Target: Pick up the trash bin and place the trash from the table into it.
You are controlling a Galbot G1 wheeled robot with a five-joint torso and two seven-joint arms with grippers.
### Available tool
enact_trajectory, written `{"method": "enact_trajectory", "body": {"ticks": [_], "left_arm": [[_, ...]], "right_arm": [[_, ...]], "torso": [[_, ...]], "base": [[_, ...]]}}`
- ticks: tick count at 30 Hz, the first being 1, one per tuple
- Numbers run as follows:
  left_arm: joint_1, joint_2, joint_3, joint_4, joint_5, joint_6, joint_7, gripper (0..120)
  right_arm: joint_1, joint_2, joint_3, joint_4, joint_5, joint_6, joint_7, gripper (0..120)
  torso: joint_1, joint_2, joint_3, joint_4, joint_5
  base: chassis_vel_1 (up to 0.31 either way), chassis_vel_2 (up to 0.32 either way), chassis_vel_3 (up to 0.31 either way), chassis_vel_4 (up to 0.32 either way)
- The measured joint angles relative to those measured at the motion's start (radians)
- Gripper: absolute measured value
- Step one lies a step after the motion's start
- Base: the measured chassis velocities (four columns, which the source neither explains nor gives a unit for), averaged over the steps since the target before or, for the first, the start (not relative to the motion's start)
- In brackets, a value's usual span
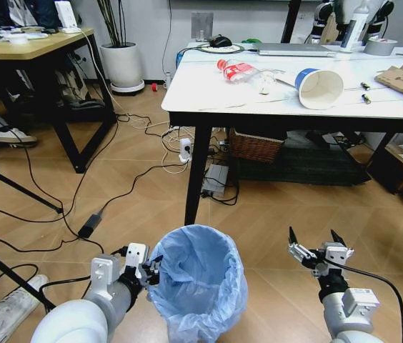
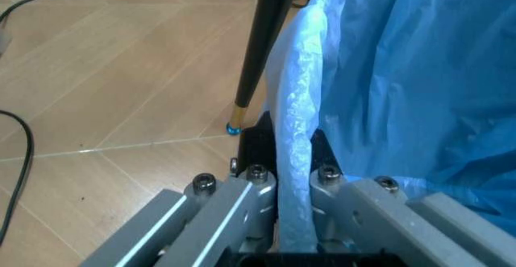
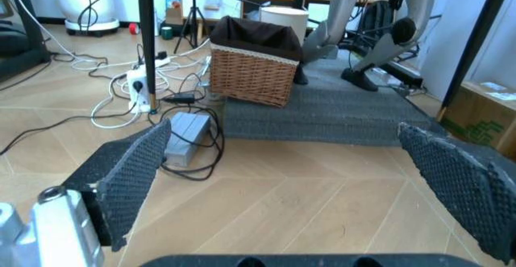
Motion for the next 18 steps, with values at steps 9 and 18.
{"method": "enact_trajectory", "body": {"ticks": [9,18], "left_arm": [[0.002,0.017,-0.038,0.000,-0.009,0.000,0.033,0],[0.012,0.022,-0.042,0.000,-0.021,0.000,0.031,0]], "right_arm": [[0.001,0.000,0.000,0.003,0.007,0.005,0.000,100],[0.005,0.000,-0.008,0.005,0.008,0.012,-0.001,100]], "torso": [[0.007,0.028,0.021,0.0000,0.0001],[0.010,0.067,0.058,0.0000,0.0000]], "base": [[0.000,0.000,0.000,0.000],[0.000,0.000,0.000,0.000]]}}
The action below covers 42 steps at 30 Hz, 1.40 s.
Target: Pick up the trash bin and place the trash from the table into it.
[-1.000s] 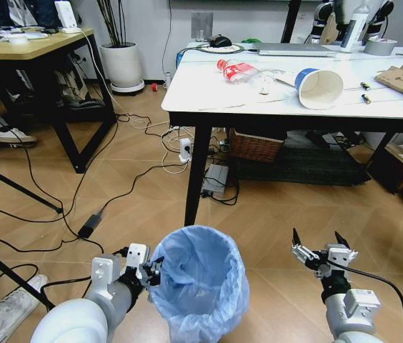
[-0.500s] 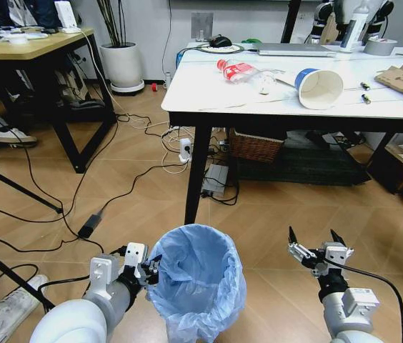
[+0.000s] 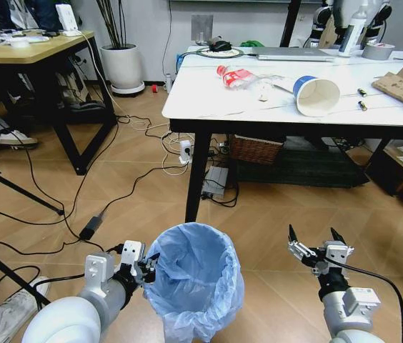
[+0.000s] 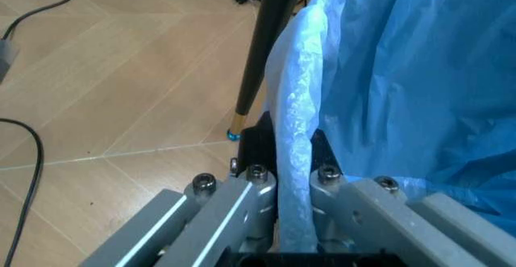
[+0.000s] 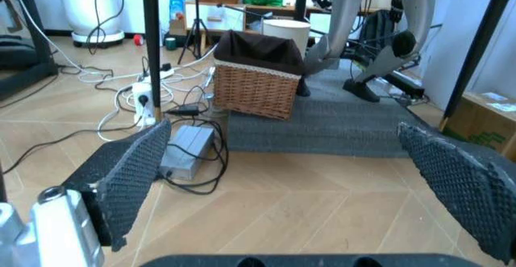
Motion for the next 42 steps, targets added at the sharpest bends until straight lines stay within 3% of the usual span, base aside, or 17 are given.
{"method": "enact_trajectory", "body": {"ticks": [42], "left_arm": [[0.028,0.014,-0.054,0.000,-0.059,0.000,-0.006,0]], "right_arm": [[0.013,0.000,-0.014,-0.004,0.016,0.010,0.002,100]], "torso": [[0.041,0.172,0.130,0.0000,0.0000]], "base": [[0.000,0.000,0.000,0.000]]}}
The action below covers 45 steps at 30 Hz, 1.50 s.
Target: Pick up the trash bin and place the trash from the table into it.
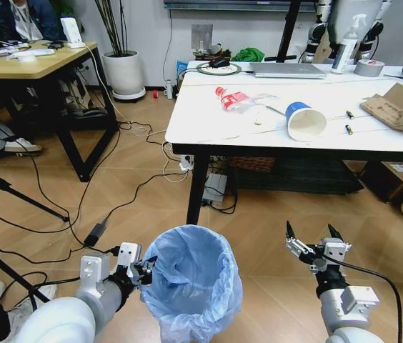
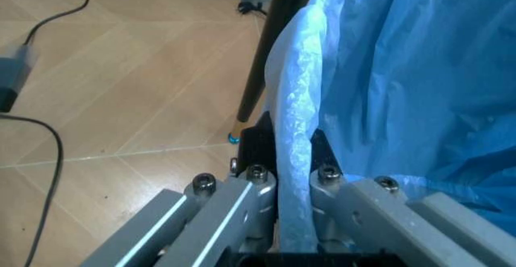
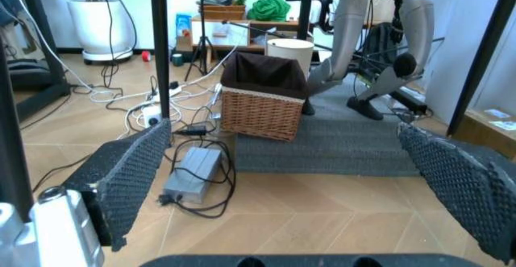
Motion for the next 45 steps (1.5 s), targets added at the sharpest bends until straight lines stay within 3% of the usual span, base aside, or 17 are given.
{"method": "enact_trajectory", "body": {"ticks": [18,28,45], "left_arm": [[-0.009,-0.001,-0.072,0.000,-0.101,0.000,-0.027,0],[-0.018,-0.032,-0.070,0.000,-0.089,0.000,-0.013,0],[-0.023,-0.005,-0.066,0.000,-0.104,0.000,-0.015,0]], "right_arm": [[0.001,0.000,-0.019,-0.005,0.010,-0.012,0.006,100],[-0.042,0.000,0.006,0.038,0.024,0.005,0.005,100],[-0.075,0.000,0.008,0.121,0.039,-0.002,0.027,100]], "torso": [[0.025,0.074,0.049,0.0000,0.0001],[0.038,0.112,0.074,0.0000,0.0001],[0.064,0.183,0.119,0.0000,0.0001]], "base": [[0.000,0.000,0.000,0.000],[0.000,0.000,0.000,0.000],[0.000,0.000,0.000,0.000]]}}
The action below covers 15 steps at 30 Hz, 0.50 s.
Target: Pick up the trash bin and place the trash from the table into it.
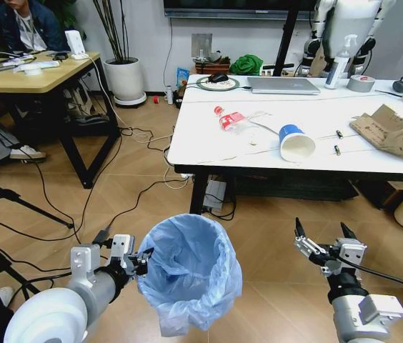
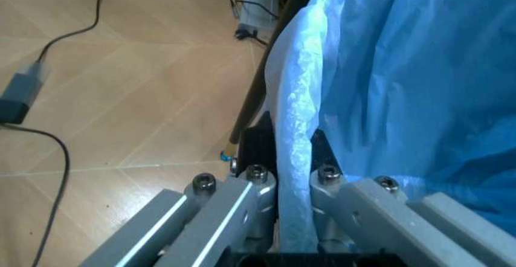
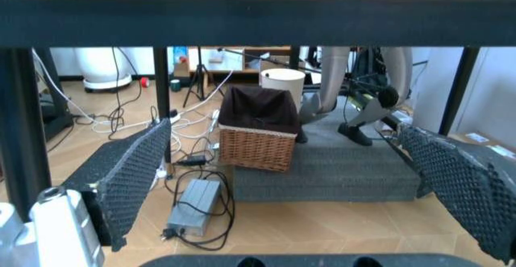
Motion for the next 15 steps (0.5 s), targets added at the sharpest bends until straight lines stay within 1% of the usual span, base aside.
{"method": "enact_trajectory", "body": {"ticks": [9,15], "left_arm": [[0.007,0.004,-0.024,0.000,-0.016,0.000,-0.008,0],[0.016,0.008,-0.041,0.000,-0.027,0.000,-0.021,0]], "right_arm": [[0.005,0.000,0.002,0.013,0.014,-0.003,0.011,100],[0.007,0.000,0.008,0.022,0.015,-0.003,0.011,100]], "torso": [[0.011,0.033,0.021,0.0000,-0.0001],[0.023,0.062,0.039,0.0000,0.0000]], "base": [[0.000,0.000,0.000,0.000],[0.000,0.000,0.000,0.000]]}}
